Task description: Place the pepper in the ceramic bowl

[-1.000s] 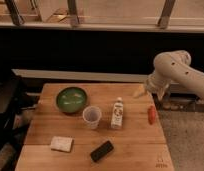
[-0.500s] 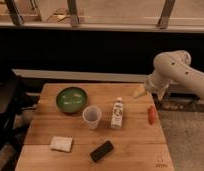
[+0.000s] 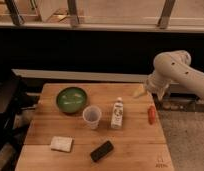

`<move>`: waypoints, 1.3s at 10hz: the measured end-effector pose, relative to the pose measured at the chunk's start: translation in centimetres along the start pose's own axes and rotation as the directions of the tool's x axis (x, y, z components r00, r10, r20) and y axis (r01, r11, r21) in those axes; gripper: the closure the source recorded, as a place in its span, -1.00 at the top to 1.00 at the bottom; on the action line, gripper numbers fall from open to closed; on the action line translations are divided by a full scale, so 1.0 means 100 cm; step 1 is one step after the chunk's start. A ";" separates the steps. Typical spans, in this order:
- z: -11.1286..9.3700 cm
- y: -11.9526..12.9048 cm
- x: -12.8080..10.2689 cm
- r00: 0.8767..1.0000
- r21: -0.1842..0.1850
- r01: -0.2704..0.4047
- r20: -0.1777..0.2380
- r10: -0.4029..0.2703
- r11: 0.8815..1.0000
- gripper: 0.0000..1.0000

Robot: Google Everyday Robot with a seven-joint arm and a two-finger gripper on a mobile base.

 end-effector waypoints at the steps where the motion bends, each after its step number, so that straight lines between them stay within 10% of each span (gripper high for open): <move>1: 0.000 0.000 0.000 1.000 0.000 0.000 0.000 0.000 1.000 0.60; 10: 0.001 0.001 0.000 1.000 -0.007 -0.005 -0.002 0.005 1.000 0.60; 13: 0.029 0.000 0.003 0.995 -0.075 -0.067 -0.081 0.061 0.995 0.60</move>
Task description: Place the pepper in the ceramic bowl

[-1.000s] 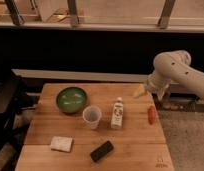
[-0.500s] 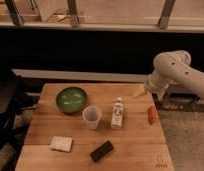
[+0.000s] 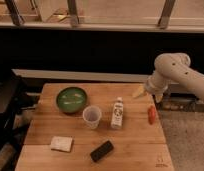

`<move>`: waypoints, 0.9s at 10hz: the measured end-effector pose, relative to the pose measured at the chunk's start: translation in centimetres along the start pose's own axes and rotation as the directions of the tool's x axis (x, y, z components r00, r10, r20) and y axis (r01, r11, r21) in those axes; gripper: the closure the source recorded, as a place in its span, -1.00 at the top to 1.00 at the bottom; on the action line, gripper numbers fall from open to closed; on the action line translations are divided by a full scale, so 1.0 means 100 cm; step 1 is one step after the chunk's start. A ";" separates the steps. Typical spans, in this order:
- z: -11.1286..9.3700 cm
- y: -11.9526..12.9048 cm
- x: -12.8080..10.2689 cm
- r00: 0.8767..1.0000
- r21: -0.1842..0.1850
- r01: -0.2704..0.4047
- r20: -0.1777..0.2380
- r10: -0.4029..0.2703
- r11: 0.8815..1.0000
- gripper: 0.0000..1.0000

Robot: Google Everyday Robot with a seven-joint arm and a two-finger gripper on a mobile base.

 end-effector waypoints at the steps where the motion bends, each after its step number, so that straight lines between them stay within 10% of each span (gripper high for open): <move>1: 0.009 -0.005 -0.001 1.000 -0.004 -0.014 -0.020 0.014 1.000 0.60; 6: 0.054 -0.047 -0.016 0.993 0.053 -0.056 -0.099 0.061 0.997 0.60; 9: 0.065 -0.052 -0.026 0.996 0.015 -0.024 -0.091 0.025 1.000 0.60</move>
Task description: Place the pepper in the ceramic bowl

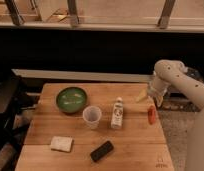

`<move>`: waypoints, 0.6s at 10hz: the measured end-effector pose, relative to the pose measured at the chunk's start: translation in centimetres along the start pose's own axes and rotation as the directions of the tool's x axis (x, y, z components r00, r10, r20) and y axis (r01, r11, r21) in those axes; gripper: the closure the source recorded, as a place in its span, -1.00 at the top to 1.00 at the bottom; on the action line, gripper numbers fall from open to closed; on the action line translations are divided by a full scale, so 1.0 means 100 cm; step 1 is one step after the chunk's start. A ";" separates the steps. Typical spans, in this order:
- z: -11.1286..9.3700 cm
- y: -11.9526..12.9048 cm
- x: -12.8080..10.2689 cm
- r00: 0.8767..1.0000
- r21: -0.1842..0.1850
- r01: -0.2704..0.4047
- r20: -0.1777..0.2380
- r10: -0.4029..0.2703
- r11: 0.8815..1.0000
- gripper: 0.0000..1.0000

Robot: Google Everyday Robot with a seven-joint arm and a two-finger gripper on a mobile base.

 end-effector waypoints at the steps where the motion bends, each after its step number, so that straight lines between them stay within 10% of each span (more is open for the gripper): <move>1: 0.000 0.000 -0.001 1.000 -0.001 0.000 0.002 0.000 1.000 0.60; 6: 0.014 -0.010 -0.009 0.999 0.040 -0.042 0.012 0.041 0.998 0.60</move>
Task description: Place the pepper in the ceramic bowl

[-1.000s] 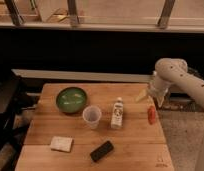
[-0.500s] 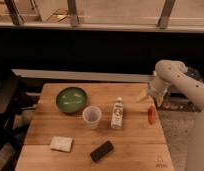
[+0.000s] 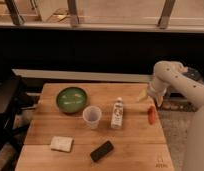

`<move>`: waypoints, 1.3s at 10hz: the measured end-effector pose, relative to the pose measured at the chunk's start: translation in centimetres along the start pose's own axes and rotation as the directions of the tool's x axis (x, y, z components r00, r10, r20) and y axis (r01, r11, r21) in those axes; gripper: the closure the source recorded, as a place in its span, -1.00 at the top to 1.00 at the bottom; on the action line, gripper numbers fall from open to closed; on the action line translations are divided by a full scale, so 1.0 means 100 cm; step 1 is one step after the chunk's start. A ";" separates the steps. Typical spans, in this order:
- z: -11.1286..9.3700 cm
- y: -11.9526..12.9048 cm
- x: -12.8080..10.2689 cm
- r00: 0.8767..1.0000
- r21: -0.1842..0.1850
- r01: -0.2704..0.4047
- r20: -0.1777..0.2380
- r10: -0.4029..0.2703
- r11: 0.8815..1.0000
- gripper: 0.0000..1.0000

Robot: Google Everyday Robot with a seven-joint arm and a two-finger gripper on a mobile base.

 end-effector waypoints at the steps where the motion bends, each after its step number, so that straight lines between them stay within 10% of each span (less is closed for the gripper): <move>1: 0.010 -0.005 -0.001 1.000 0.004 -0.022 -0.010 0.022 1.000 0.60; 10: 0.060 -0.033 0.002 0.981 -0.011 -0.157 -0.115 0.155 0.987 0.55; 13: 0.069 -0.037 -0.003 0.973 -0.002 -0.194 -0.130 0.192 0.981 -0.06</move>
